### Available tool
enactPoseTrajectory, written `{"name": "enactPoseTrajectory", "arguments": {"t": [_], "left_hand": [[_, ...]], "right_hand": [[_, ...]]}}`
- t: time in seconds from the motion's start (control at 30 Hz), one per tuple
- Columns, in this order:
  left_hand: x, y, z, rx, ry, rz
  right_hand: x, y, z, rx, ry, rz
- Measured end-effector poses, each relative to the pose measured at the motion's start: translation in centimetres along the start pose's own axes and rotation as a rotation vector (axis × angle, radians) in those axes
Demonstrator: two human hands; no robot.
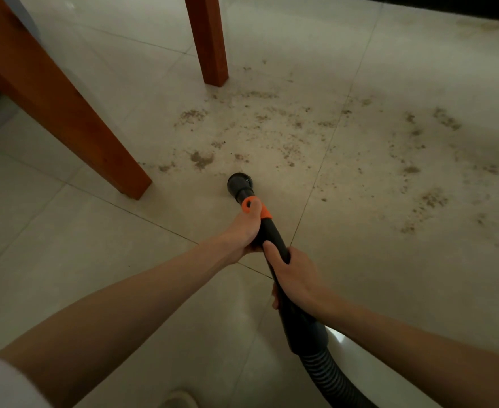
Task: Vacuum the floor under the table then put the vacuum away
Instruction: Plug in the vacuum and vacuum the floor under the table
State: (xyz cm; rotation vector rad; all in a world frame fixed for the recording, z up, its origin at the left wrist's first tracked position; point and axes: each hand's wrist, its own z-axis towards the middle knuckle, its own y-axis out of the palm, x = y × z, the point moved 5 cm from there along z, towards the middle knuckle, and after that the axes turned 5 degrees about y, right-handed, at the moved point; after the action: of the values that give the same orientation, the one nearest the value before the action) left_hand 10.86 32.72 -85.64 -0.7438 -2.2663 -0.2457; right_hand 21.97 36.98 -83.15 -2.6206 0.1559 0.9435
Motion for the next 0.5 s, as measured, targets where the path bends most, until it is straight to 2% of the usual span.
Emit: {"name": "enactPoseTrajectory", "arguments": {"t": [0.27,0.5], "left_hand": [[1.0,1.2,1.4,-0.001,0.031,0.125],[1.5,1.6,2.2,-0.011,0.034,0.128]], "right_hand": [[0.0,-0.6,0.9,0.085,0.001,0.025],[-0.2,-1.5,1.7,0.077,-0.01,0.056]]}}
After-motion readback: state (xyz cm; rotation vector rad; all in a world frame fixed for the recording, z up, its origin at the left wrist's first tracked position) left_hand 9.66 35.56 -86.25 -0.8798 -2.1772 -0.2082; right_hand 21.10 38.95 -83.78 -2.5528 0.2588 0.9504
